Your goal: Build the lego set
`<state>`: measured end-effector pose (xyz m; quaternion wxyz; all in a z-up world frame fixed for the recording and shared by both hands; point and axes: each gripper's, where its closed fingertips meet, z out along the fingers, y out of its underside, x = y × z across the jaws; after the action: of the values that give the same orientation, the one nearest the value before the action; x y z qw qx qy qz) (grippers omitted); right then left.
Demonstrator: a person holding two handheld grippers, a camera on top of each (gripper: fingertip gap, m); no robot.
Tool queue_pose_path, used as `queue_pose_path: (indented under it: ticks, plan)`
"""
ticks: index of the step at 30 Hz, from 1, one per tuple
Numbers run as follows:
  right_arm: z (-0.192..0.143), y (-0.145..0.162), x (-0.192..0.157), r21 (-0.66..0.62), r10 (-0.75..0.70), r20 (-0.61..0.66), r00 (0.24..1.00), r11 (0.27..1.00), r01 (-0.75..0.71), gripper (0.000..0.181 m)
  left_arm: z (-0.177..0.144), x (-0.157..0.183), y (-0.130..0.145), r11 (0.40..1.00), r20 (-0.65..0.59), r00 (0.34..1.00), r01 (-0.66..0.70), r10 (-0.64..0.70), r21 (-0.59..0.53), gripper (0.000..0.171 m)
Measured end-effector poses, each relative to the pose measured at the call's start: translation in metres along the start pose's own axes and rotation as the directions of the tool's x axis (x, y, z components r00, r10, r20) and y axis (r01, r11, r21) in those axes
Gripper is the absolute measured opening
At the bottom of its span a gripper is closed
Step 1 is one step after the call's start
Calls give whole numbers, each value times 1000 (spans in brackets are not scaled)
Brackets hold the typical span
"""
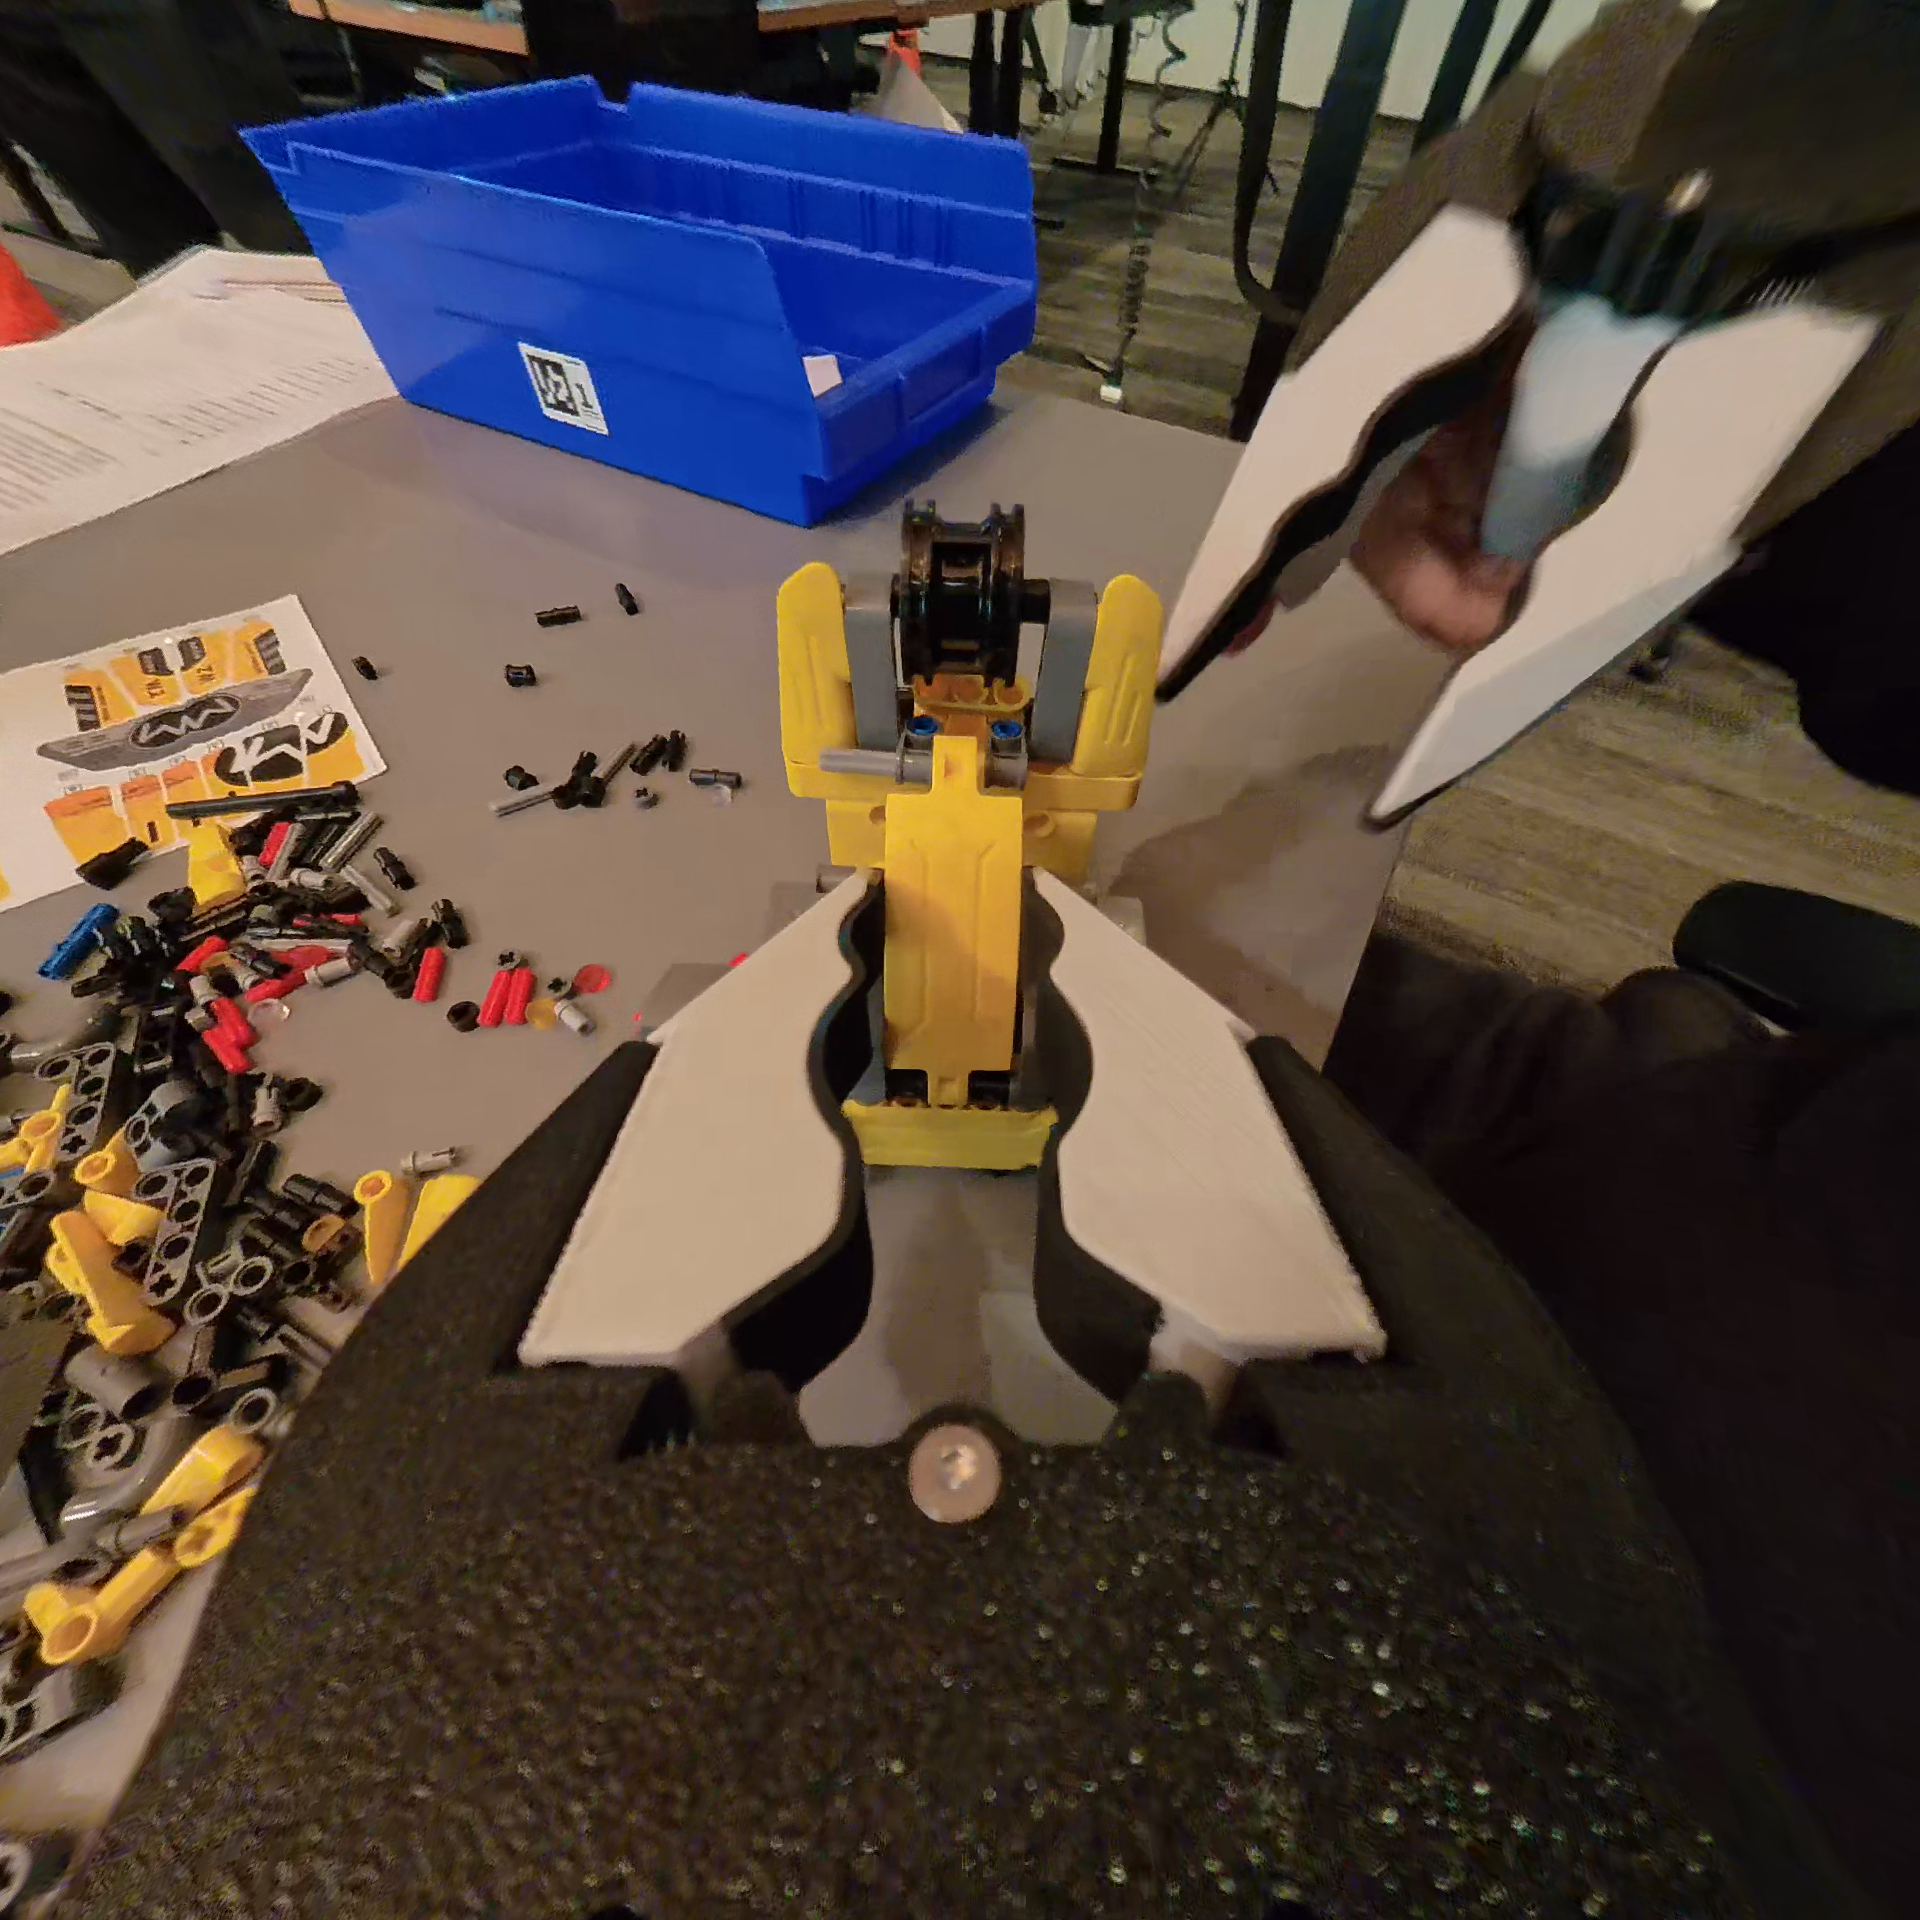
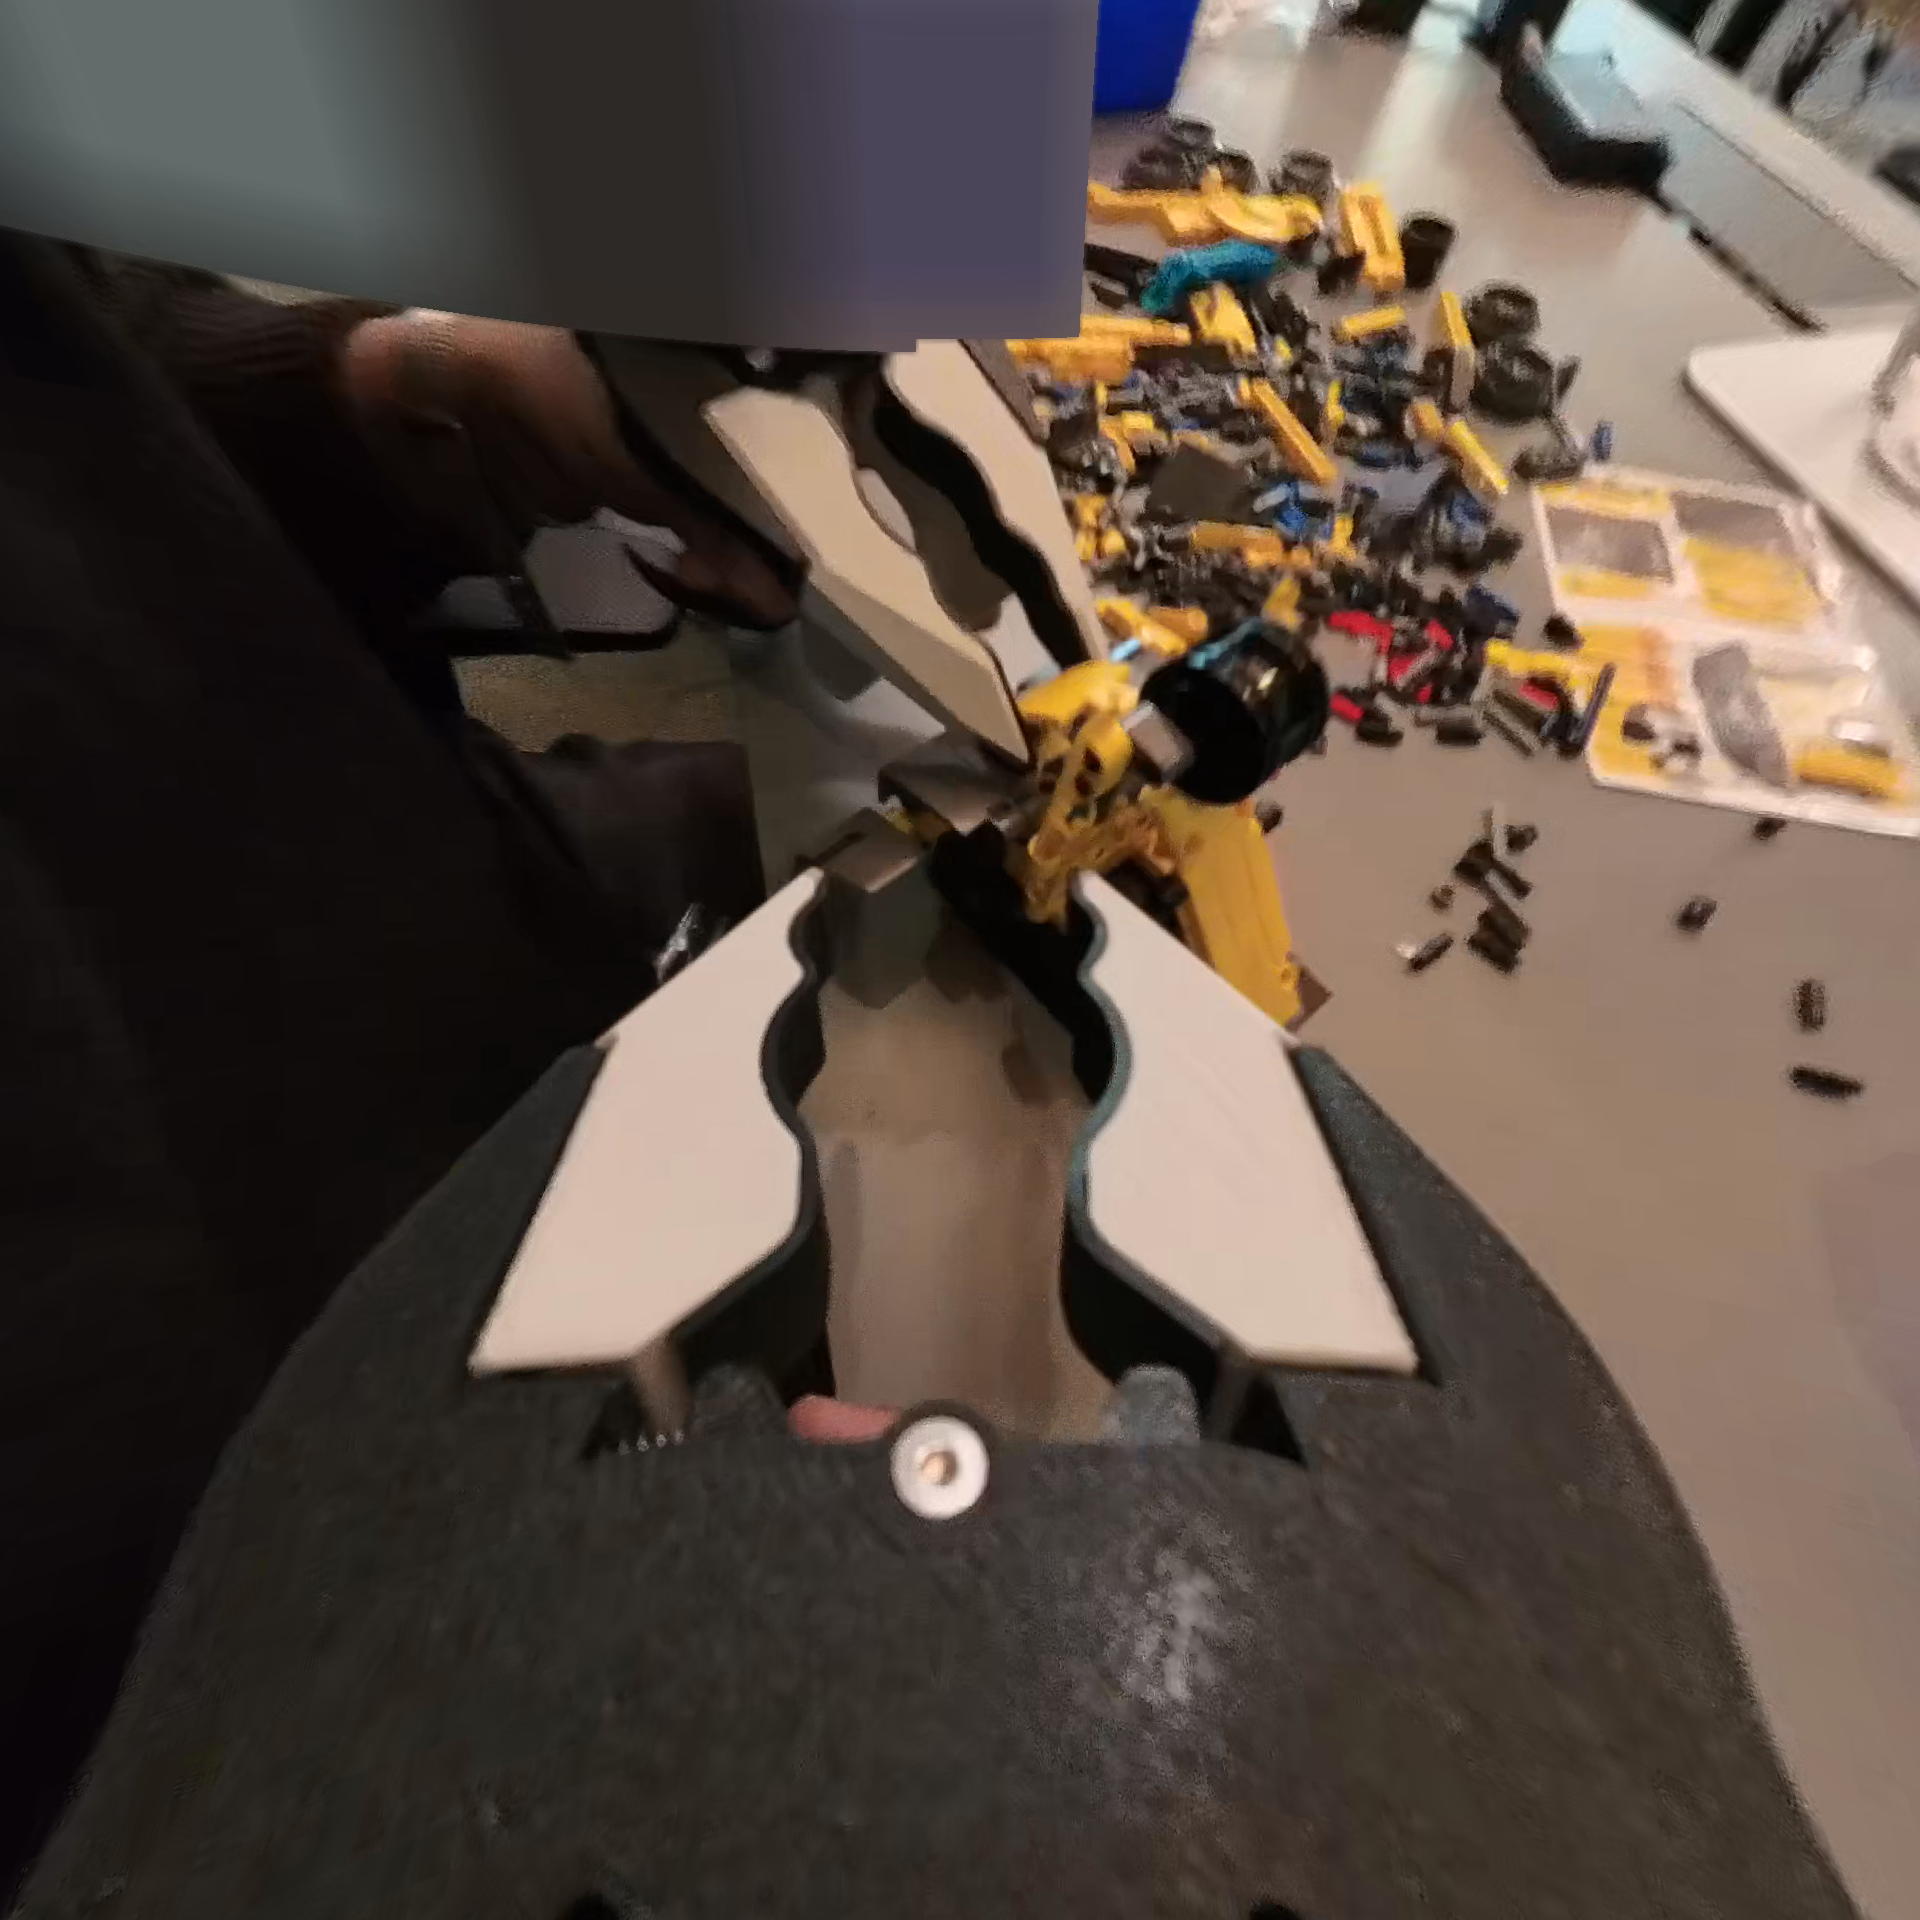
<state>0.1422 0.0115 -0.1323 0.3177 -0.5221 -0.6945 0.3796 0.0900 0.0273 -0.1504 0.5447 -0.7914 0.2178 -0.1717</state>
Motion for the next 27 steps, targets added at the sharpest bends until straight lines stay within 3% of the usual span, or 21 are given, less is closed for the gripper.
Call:
queue_pose_path:
  ticks: [5, 7, 9, 13, 19, 27]
  plan:
    - [-24, -61, 5, 79, -153, 29, 988, 985, 150, 52, -7, 1, 4, 995, -47, 994, -96, 94, -36, 25]
    - [-13, -74, 11, 11, -217, 57, 975, 976, 216, 65, -9, 1, 4, 995, -65, 994, -92, 89, -45, 25]
    - [7, -71, 16, -127, -310, 115, 944, 938, 324, 71, -11, 0, 6, 996, -78, 996, -40, 34, -77, 24]
    - [44, -53, 23, -353, -470, 269, 841, 764, 540, 74, -17, 0, 9, 983, -92, 996, -37, 20, -180, 24]
    - [59, -19, 28, -517, -419, 505, 755, 553, 653, 61, -18, 0, 10, 981, -126, 992, -7, -17, -194, 25]
    - [57, -10, 35, -565, -441, 501, 745, 485, 667, 57, -12, -3, 8, 988, -90, 996, -23, 9, -151, 25]
